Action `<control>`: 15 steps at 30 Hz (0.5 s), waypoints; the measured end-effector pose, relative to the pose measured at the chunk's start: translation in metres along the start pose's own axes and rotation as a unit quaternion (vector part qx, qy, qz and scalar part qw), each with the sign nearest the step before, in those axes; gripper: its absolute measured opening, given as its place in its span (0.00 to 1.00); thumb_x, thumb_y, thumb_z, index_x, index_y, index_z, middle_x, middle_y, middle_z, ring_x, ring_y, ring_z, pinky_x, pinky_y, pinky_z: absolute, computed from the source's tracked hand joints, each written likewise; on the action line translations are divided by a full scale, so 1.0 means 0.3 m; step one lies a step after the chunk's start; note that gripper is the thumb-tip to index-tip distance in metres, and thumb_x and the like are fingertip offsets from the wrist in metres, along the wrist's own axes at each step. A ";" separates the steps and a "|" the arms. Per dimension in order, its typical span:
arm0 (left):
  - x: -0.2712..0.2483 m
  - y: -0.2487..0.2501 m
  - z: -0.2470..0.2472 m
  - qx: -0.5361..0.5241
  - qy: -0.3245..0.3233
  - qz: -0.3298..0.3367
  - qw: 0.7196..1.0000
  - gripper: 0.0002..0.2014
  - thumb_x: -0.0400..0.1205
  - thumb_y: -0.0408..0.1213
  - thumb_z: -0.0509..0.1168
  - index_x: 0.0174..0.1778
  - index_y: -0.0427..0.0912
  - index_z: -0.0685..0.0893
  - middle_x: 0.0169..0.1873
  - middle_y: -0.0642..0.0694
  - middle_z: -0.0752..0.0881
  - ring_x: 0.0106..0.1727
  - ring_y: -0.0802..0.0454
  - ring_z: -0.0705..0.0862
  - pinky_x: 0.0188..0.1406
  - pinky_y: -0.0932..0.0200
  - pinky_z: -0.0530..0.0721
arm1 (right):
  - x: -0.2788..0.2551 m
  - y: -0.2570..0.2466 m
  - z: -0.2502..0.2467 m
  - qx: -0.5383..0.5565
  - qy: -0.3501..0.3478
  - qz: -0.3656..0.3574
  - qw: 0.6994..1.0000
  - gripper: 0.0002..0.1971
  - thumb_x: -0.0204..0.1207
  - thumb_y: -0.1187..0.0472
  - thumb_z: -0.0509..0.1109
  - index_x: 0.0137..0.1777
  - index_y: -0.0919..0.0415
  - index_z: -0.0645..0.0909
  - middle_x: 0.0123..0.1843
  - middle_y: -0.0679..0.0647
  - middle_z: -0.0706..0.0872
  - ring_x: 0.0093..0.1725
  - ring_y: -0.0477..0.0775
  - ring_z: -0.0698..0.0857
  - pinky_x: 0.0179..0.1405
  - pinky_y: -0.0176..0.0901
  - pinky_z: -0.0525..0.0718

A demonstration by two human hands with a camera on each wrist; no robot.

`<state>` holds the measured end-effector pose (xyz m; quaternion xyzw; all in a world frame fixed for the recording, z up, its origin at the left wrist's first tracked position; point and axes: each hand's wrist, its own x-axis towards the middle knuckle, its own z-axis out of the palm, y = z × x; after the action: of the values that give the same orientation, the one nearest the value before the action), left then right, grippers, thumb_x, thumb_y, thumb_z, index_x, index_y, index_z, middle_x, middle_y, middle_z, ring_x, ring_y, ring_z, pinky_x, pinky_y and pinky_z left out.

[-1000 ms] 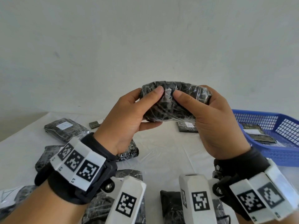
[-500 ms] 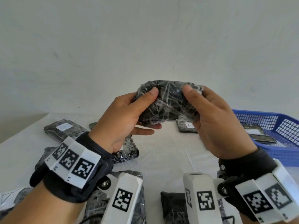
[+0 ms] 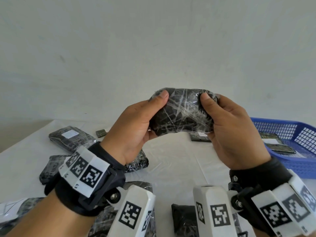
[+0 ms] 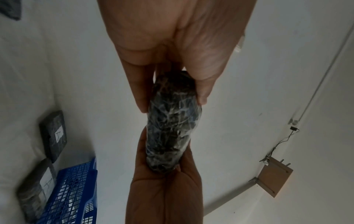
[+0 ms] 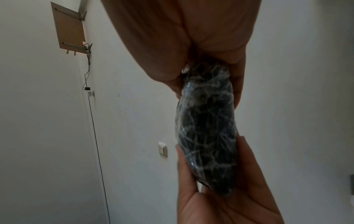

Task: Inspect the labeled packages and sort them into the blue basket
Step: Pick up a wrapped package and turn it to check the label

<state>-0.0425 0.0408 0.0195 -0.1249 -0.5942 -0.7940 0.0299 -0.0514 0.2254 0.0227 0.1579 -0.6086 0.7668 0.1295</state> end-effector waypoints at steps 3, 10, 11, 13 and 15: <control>-0.001 -0.007 0.013 -0.019 0.034 0.001 0.999 0.21 0.72 0.52 0.72 0.51 0.39 0.92 0.46 0.42 0.95 0.46 0.49 0.95 0.38 0.57 0.93 | -0.017 -0.025 0.006 -0.007 -0.047 0.026 0.999 0.16 0.87 0.54 0.68 0.61 0.67 0.87 0.52 0.57 0.96 0.51 0.53 0.96 0.46 0.40 0.92; -0.008 -0.028 0.027 0.038 0.006 0.007 0.999 0.17 0.74 0.48 0.74 0.54 0.41 0.92 0.48 0.45 0.96 0.51 0.51 0.95 0.44 0.57 0.93 | 0.003 0.035 0.000 -0.088 0.005 -0.002 0.996 0.18 0.83 0.54 0.77 0.66 0.64 0.84 0.56 0.60 0.95 0.56 0.60 0.95 0.63 0.66 0.91; -0.005 -0.030 0.027 0.030 0.015 0.004 0.999 0.15 0.75 0.45 0.75 0.53 0.41 0.92 0.47 0.45 0.96 0.50 0.51 0.95 0.43 0.58 0.93 | 0.002 0.033 -0.003 -0.088 0.000 0.012 0.996 0.23 0.81 0.50 0.79 0.70 0.60 0.81 0.58 0.58 0.95 0.57 0.58 0.95 0.63 0.63 0.91; -0.002 -0.025 0.021 0.017 0.027 0.005 0.999 0.16 0.72 0.44 0.75 0.52 0.40 0.92 0.46 0.44 0.96 0.48 0.51 0.95 0.40 0.59 0.93 | 0.000 0.027 -0.004 -0.090 -0.020 0.021 0.996 0.33 0.73 0.44 0.83 0.74 0.54 0.75 0.62 0.56 0.93 0.59 0.54 0.94 0.64 0.58 0.90; -0.003 -0.009 0.013 0.023 0.017 0.013 1.000 0.19 0.68 0.48 0.76 0.51 0.41 0.92 0.46 0.44 0.96 0.49 0.51 0.95 0.41 0.60 0.92 | -0.002 0.025 0.001 -0.091 -0.021 0.004 0.996 0.36 0.67 0.47 0.83 0.73 0.58 0.75 0.62 0.57 0.93 0.60 0.56 0.94 0.63 0.58 0.91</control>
<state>-0.0415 0.0451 0.0178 -0.1183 -0.6099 -0.7817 0.0535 -0.0538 0.2234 0.0160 0.1590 -0.6789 0.7054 0.1270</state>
